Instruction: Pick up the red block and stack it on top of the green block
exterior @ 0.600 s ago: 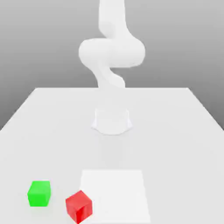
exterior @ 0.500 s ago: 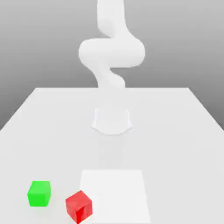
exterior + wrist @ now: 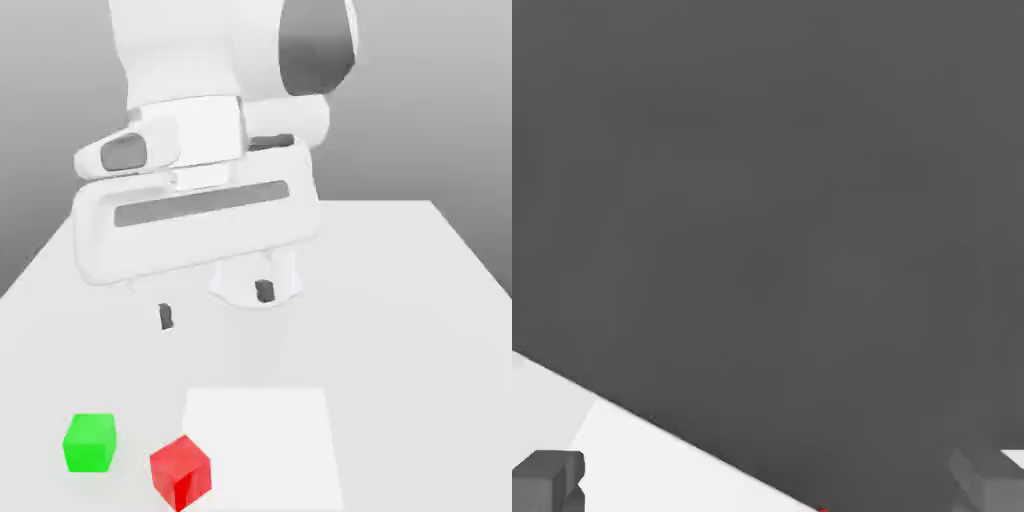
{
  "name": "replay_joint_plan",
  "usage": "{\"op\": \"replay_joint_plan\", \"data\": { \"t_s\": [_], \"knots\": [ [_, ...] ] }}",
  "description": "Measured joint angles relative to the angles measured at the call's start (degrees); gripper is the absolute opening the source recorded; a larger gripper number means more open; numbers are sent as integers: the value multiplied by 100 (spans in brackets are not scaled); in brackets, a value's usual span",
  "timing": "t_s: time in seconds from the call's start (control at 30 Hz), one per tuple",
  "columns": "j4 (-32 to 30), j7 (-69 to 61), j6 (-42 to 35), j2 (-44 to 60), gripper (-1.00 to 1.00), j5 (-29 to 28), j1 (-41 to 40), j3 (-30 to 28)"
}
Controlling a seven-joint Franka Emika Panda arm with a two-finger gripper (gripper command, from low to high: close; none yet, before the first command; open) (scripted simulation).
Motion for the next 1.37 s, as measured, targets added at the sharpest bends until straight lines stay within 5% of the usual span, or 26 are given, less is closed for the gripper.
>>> {"op": "replay_joint_plan", "data": {
  "t_s": [0.27, 0.4, 0.43, 0.67, 0.83, 1.1, 1.27, 1.3, 1.37],
  "knots": [
    [-271, -1207, 681, 1486, 0, -270, -240, -51],
    [-168, -1629, 1290, 2295, 0, 131, -511, 283],
    [-137, -1720, 1440, 2485, -100, 248, -611, 405],
    [-131, -1735, 1458, 2522, -100, 263, -635, 432],
    [-297, -1336, 770, 1641, -100, -357, -396, 31],
    [-587, -3319, 332, 891, -100, -780, -1260, -637],
    [-556, -4099, 1017, 1672, -100, -41, -1610, -290],
    [-548, -4187, 1128, 1801, 100, 76, -1675, -207],
    [-548, -4187, 1128, 1801, 100, 76, -1675, -207]
  ]
}}
